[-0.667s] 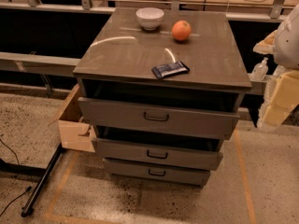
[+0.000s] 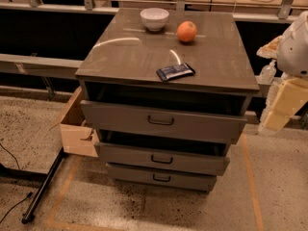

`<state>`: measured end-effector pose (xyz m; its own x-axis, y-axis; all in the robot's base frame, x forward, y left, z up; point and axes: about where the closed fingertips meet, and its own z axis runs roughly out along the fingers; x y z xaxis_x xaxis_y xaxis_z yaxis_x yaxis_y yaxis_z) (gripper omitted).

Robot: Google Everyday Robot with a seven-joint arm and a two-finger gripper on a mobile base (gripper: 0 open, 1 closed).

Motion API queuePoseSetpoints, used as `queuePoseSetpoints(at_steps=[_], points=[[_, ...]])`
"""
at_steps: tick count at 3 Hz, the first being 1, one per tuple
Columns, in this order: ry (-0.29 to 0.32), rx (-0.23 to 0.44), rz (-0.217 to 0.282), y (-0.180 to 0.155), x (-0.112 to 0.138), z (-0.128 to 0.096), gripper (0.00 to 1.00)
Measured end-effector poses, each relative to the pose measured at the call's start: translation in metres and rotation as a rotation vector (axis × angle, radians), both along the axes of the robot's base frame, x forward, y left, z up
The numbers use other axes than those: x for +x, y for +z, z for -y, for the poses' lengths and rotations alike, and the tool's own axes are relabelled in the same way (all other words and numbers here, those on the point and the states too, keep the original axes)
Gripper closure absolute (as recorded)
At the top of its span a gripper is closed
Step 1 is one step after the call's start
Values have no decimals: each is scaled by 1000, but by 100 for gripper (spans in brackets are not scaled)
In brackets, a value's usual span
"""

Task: Open top drawer

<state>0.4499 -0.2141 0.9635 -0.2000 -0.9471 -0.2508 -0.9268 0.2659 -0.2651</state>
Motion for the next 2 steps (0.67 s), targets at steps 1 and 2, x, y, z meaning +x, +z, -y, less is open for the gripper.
queuePoseSetpoints(at_steps=[1,2], points=[[21,58,66,-31,27,-12,0],[37,89,112,-68,56,-25,0]])
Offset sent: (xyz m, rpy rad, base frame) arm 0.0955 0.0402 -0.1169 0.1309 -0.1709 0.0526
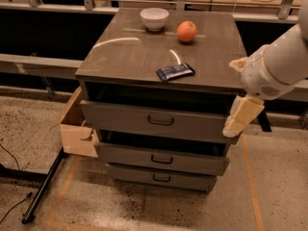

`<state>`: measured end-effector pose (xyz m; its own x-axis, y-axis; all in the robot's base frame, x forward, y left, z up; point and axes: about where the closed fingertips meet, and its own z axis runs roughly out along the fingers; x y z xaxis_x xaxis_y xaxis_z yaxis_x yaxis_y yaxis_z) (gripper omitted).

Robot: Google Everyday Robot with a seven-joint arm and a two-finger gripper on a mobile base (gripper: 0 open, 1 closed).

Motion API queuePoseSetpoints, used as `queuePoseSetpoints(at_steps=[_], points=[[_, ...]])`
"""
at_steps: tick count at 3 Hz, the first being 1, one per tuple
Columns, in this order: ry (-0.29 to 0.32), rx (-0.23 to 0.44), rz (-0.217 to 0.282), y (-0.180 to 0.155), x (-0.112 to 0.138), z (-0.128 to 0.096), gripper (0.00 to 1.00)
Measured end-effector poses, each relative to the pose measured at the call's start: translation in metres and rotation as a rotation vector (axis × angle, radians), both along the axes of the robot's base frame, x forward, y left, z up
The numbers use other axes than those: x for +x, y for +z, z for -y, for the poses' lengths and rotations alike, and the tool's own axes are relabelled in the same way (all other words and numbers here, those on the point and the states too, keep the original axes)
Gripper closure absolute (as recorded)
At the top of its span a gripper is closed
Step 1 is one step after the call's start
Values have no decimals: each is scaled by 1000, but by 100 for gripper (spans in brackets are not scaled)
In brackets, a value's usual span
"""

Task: Open top drawer

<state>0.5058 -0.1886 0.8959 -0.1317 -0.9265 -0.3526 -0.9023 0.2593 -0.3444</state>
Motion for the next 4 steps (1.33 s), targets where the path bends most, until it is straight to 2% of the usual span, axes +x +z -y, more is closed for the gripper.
queuePoseSetpoints(at_steps=[1,2,3,4], points=[[3,9,-23,-40,20,-4,0],[6,-2,-87,-80,31,-6,0],[8,-2,-94,-84,32,-6,0],[-16,-6,-102,-94,30,-1,0]])
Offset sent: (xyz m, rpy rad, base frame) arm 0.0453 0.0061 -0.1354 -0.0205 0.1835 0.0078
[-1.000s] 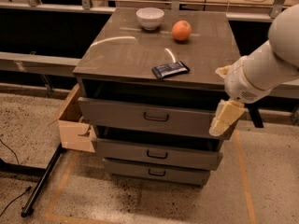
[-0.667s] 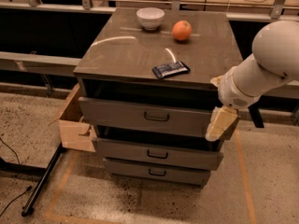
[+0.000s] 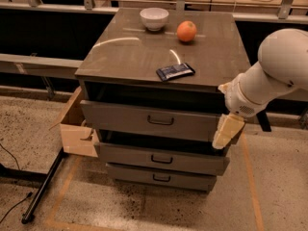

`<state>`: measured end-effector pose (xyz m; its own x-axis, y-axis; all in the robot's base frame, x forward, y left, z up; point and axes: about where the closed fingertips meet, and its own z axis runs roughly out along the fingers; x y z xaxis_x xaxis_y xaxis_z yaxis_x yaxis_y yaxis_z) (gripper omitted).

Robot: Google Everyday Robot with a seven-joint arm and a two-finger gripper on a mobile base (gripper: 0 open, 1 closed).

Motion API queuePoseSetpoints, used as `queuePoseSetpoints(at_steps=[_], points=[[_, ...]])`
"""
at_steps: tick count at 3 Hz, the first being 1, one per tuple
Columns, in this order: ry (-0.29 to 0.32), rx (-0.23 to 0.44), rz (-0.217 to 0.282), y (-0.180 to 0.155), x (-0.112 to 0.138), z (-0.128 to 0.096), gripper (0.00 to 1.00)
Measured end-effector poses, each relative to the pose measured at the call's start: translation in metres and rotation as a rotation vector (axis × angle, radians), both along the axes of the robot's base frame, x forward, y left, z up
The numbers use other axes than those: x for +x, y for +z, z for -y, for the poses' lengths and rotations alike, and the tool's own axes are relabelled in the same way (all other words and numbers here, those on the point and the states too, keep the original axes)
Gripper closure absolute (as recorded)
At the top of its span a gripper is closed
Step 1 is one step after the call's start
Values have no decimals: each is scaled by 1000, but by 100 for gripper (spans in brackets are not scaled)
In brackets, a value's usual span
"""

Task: Open top drawer

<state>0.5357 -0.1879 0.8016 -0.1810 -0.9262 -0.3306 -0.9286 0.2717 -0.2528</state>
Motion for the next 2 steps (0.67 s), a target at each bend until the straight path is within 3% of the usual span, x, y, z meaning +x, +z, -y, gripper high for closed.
queuePoseSetpoints(at_steps=[2], points=[[-14,-3,-17,-35,6,6,0]])
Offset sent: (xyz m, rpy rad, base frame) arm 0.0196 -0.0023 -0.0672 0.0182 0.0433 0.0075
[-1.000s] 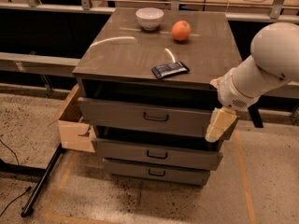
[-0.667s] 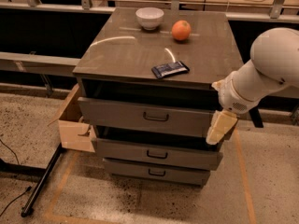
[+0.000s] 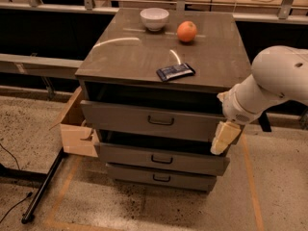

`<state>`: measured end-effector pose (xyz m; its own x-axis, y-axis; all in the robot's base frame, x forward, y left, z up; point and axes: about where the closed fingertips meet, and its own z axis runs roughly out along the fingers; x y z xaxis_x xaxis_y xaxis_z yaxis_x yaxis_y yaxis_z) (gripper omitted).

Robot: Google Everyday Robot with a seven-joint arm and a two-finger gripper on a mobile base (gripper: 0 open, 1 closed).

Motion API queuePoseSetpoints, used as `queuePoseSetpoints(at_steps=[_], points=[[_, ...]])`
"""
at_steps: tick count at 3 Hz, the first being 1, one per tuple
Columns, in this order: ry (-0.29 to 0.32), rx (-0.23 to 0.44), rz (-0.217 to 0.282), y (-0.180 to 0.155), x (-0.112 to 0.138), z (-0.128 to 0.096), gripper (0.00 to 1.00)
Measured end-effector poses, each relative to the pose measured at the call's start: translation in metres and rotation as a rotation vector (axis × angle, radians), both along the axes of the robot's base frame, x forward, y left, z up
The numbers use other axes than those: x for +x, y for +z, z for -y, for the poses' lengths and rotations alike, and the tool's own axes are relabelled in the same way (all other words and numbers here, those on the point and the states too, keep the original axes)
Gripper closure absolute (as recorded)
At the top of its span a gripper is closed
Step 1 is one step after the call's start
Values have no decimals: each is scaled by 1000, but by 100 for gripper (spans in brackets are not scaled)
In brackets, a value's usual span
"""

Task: Open top drawer

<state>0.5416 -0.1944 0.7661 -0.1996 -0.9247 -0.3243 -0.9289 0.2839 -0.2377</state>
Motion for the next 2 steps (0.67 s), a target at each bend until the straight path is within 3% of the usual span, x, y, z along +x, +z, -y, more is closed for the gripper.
queuePoseSetpoints(at_steps=[2], points=[[28,15,-58,-42,20,-5,0]])
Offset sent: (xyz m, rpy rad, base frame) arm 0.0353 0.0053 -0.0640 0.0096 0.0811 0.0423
